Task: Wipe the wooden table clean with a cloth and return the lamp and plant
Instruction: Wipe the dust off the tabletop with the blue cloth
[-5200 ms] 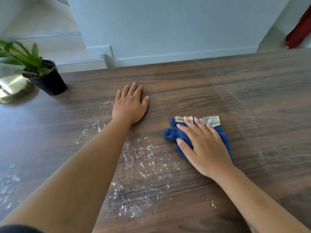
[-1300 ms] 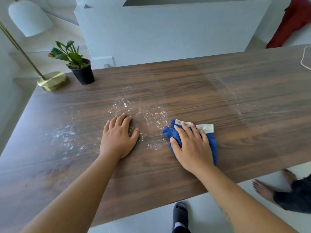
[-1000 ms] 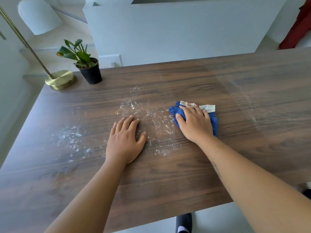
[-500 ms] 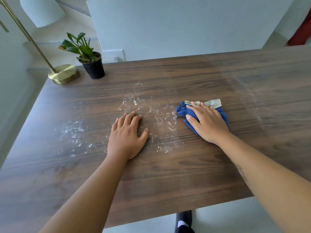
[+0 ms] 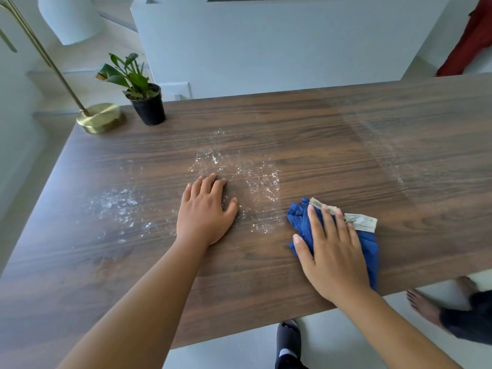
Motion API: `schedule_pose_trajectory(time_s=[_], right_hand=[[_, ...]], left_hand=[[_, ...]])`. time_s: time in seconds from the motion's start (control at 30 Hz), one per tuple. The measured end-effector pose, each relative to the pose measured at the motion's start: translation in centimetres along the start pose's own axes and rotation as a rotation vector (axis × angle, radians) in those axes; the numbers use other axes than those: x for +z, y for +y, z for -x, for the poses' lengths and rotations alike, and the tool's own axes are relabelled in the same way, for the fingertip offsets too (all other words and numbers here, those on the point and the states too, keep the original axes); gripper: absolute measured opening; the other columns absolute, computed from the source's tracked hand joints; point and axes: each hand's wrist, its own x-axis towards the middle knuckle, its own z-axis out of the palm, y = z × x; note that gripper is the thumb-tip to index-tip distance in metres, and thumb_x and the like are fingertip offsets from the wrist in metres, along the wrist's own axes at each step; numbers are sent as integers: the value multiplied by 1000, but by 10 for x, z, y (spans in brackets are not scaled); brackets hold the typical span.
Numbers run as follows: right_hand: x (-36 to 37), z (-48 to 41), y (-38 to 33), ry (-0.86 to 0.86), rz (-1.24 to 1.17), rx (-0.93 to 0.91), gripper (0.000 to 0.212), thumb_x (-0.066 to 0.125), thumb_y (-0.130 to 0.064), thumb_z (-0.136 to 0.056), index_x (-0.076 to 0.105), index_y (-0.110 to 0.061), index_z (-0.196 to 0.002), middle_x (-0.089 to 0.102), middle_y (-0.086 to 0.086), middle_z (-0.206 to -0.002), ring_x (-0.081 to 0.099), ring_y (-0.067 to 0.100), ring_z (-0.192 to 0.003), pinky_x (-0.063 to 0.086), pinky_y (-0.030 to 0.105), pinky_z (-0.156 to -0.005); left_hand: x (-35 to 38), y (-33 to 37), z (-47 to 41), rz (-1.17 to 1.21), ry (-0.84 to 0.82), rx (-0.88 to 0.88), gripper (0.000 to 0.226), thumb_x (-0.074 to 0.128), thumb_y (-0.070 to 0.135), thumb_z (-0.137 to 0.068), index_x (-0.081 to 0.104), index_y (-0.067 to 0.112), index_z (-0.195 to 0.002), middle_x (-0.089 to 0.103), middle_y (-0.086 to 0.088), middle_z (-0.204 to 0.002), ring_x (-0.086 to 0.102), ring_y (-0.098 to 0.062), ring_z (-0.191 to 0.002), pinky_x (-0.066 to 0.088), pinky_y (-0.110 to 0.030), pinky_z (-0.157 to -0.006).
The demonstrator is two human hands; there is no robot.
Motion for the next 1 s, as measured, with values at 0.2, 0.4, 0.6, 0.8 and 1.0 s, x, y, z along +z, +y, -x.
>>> schedule_pose_trajectory(time_s=[0.2, 0.4, 0.6, 0.8, 1.0], right_hand=[[8, -79, -15, -19, -72, -144, 65, 15, -55, -96, 21, -23, -152, 20, 2, -160, 11, 22, -148, 9, 40, -119], [15, -180, -12, -22, -118, -126, 59, 18, -48, -99, 22, -23, -152, 18, -1, -161, 8, 18, -148, 5, 40, -120], [17, -255, -27, -50, -154, -264, 54, 20, -45, -101, 29, -25, -150, 23, -4, -159, 12, 17, -148, 7, 40, -119], [14, -277, -41, -79, -306, -468, 46, 34, -42, -101, 47, -22, -140, 43, 3, -149, 36, 26, -138, 24, 39, -111], [9, -222, -39, -91, -479, -477, 40, 42, -41, -99, 61, -13, -121, 65, 12, -118, 56, 31, -111, 38, 36, -91]], left_hand=[[3, -2, 0, -11, 2, 5, 63, 30, 60, -90, 40, 26, -142, 32, 3, -155, 19, -20, -145, 8, -38, -120], [1, -2, -1, 6, 9, -16, 59, 36, 59, -90, 43, 29, -140, 33, 7, -154, 20, -16, -145, 13, -37, -119], [-2, 1, -2, 13, -8, -49, 58, 36, 59, -89, 42, 30, -140, 32, 9, -154, 18, -14, -145, 14, -36, -118], [-3, 2, -2, 36, 10, -61, 54, 42, 56, -88, 46, 31, -136, 36, 11, -151, 21, -12, -144, 20, -38, -116], [-4, 4, 0, 59, 8, -48, 53, 45, 54, -89, 47, 29, -136, 37, 9, -151, 23, -14, -143, 20, -39, -116]])
